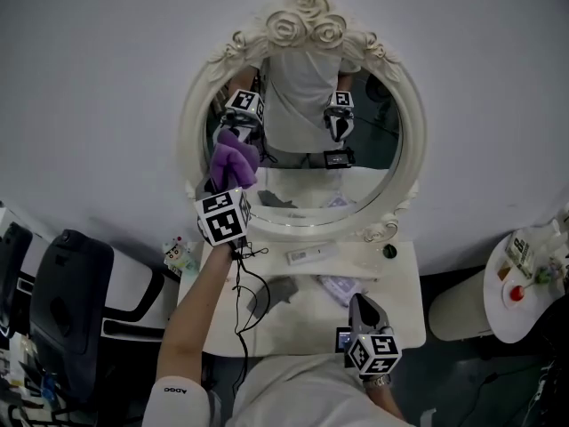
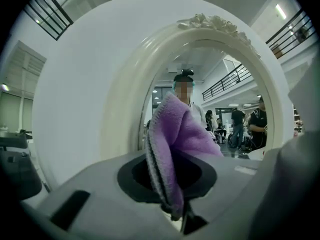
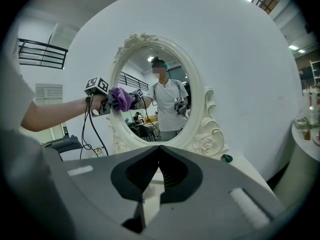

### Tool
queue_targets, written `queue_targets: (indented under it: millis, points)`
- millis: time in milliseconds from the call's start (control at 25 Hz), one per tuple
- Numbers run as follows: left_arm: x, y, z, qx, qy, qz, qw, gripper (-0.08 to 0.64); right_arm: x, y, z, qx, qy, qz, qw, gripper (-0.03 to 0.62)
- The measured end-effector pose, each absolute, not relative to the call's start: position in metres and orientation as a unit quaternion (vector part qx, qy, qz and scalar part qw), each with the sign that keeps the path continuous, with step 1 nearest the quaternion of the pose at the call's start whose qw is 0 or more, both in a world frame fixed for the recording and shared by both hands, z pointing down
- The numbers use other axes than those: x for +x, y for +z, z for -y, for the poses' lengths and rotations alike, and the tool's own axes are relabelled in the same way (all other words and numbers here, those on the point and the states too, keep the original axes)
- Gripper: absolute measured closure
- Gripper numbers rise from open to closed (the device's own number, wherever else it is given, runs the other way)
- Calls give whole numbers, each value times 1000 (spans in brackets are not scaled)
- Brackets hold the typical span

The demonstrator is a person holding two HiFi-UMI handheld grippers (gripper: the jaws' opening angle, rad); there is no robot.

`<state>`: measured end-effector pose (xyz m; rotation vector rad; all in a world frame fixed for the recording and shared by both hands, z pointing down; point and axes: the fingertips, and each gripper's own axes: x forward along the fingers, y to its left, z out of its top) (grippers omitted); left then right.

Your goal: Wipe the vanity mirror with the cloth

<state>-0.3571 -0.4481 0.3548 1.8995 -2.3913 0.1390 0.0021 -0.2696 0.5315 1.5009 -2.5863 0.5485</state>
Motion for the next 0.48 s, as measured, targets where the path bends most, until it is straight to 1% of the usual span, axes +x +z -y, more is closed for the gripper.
queue_targets:
  millis: [240,480]
  points:
    - [-376,356,445,605,44,794,48,503,-7,532,272,485,181,854,54,584]
    - [-377,356,441,593,38,803,41,505,-2,531,271,486,181,853,53,584]
